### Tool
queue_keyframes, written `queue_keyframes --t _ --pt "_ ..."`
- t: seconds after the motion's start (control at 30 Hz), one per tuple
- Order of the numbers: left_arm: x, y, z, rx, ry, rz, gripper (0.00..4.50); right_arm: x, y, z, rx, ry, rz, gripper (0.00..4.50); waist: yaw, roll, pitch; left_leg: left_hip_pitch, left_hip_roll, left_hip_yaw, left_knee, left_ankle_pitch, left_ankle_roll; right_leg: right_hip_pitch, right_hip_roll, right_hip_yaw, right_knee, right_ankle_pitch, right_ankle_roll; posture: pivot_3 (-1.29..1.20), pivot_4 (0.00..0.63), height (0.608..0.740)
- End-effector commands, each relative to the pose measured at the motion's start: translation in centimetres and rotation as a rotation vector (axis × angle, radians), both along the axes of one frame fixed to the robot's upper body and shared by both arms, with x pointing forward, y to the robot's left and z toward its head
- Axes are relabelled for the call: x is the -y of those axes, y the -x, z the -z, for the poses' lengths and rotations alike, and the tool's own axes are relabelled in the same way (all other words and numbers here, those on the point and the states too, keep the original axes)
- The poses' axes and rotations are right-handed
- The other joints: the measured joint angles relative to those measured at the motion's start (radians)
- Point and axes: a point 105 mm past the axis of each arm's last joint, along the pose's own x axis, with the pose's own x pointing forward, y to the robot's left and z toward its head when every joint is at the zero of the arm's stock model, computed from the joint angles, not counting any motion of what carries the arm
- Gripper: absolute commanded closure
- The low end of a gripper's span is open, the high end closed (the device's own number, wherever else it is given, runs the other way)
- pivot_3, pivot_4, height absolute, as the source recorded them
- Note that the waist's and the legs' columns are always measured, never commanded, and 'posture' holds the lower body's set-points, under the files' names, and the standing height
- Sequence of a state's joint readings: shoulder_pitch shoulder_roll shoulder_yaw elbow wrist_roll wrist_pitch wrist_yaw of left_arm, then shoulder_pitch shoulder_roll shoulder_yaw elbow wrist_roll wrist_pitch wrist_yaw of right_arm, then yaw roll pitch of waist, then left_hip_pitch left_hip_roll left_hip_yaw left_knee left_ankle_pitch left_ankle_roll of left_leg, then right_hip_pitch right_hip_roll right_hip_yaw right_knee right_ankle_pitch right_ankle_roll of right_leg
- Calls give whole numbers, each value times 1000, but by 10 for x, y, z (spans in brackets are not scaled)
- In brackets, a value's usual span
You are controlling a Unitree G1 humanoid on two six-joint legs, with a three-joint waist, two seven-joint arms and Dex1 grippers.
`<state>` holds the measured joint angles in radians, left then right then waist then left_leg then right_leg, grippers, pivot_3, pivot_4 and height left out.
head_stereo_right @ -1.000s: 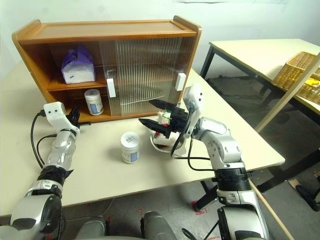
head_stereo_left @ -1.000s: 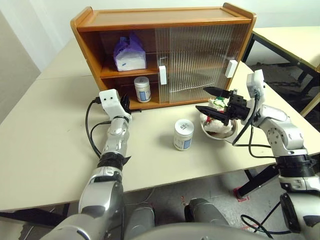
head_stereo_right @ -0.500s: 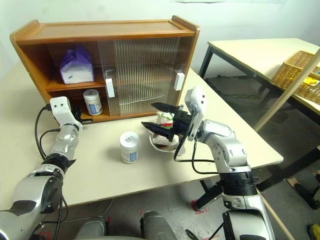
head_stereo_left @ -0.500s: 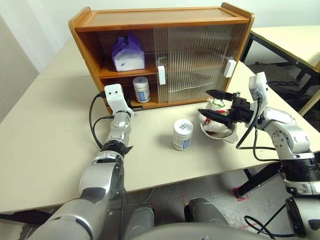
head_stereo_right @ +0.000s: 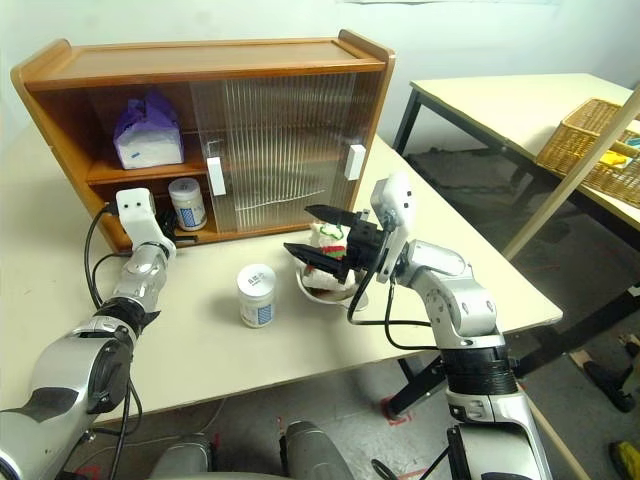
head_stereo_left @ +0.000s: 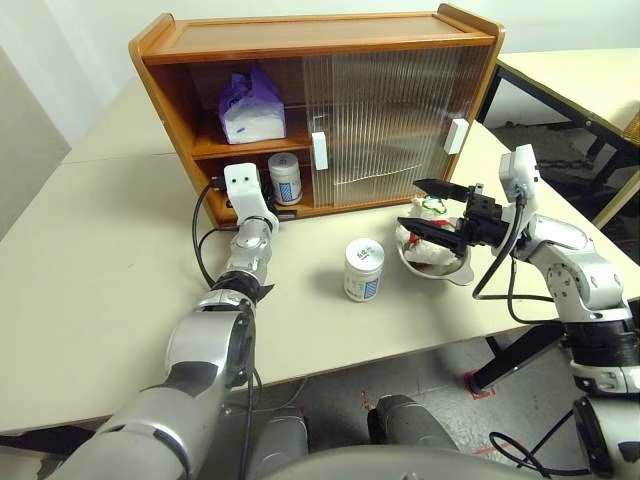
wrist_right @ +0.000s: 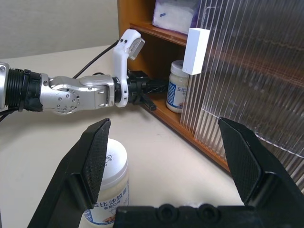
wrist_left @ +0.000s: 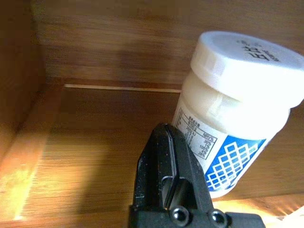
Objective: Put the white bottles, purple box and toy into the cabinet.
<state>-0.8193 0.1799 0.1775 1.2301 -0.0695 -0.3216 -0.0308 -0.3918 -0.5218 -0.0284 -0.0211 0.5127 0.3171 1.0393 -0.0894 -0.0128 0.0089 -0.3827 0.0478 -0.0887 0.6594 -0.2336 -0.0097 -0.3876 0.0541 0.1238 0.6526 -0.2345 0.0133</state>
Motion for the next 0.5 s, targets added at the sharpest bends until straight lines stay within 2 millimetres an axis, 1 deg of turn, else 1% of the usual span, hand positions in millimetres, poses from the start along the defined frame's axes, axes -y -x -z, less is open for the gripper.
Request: queue_keyframes --t 0.03,0.27,0.37,0.43,0.5 --pt "9 -3 -1 -13 -14 41 4469 4 1 -4 14 -8 11 0 -1 0 0 0 0 0 0 0 0 0 0 0 -1 0 0 -161 0 740" --pt "20 -4 -1 -21 9 105 4469 3 0 -4 17 -10 17 0 -2 0 0 -1 0 0 0 -2 4 1 0 0 -3 -1 1 -169 0 740" --pt "25 -2 3 -38 14 140 4469 2 0 -5 20 -11 19 0 -4 0 0 -1 0 0 0 -3 5 1 0 0 -3 -1 2 -171 0 740" --pt "26 -2 4 -44 16 147 4469 2 0 -5 21 -10 20 0 -5 0 0 -1 0 0 0 -3 5 1 0 0 -3 -1 2 -170 0 740" --pt "22 -2 4 -40 18 128 4469 2 -1 -6 22 -11 20 0 -7 0 0 -1 0 0 0 -3 5 1 0 0 -3 -1 2 -167 0 740"
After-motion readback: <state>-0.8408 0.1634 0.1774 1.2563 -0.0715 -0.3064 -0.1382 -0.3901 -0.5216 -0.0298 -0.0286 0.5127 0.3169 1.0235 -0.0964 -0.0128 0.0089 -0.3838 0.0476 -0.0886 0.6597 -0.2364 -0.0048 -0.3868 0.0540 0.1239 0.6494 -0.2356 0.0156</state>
